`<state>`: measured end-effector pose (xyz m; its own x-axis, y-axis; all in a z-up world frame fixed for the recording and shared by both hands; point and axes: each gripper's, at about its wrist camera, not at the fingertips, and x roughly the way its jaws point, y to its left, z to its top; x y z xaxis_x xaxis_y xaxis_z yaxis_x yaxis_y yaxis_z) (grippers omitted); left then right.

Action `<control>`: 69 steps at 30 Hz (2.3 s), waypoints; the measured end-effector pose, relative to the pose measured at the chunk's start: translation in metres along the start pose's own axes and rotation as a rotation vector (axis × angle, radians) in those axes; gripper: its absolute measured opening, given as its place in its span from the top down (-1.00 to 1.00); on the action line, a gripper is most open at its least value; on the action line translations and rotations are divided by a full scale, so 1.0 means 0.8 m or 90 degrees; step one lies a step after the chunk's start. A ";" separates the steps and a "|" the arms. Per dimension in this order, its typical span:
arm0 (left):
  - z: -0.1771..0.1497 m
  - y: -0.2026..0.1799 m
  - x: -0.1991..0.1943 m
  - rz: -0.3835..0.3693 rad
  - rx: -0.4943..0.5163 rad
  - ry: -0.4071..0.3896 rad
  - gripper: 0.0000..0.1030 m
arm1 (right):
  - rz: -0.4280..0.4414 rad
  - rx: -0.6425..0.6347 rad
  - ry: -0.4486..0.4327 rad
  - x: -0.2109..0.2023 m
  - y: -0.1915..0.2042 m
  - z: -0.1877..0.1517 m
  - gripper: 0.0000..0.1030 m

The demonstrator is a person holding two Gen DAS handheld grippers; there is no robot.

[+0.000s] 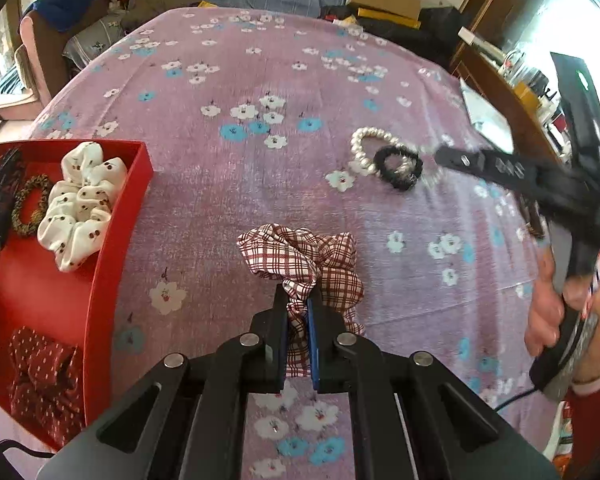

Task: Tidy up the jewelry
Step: 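Grasp the pink gingham scrunchie with left tool while right tool grasps white pearl necklace, then lift the scrunchie and necklace and carry both over the red tray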

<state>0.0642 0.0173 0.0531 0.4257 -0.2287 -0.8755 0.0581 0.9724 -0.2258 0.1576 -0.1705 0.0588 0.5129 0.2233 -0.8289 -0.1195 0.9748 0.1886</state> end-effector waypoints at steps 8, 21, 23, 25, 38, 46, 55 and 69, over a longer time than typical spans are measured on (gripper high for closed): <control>-0.029 -0.003 -0.032 -0.031 -0.017 -0.005 0.86 | 0.038 0.041 -0.006 -0.066 -0.021 -0.052 0.88; -0.084 -0.012 -0.061 -0.025 -0.030 -0.002 0.86 | 0.125 0.120 0.025 -0.131 -0.036 -0.147 0.88; -0.090 -0.015 -0.068 -0.025 -0.030 -0.006 0.86 | 0.130 0.122 0.023 -0.139 -0.035 -0.154 0.88; -0.095 -0.018 -0.075 -0.024 -0.027 -0.011 0.86 | 0.131 0.116 0.019 -0.148 -0.031 -0.161 0.88; -0.134 -0.019 -0.159 0.029 -0.017 -0.074 0.86 | 0.156 0.061 -0.011 -0.179 0.016 -0.185 0.87; -0.174 0.035 -0.226 0.120 -0.074 -0.122 0.85 | 0.208 0.007 0.014 -0.167 0.072 -0.177 0.87; -0.182 0.091 -0.255 0.158 -0.149 -0.148 0.85 | 0.224 -0.073 0.056 -0.152 0.138 -0.169 0.87; -0.118 0.215 -0.233 0.128 -0.196 -0.130 0.85 | 0.193 -0.062 0.030 -0.138 0.177 -0.147 0.87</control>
<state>-0.0905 0.2231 0.1371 0.5735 0.0085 -0.8191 -0.3046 0.9305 -0.2035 -0.0158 -0.0572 0.1151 0.4025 0.5011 -0.7661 -0.3424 0.8586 0.3816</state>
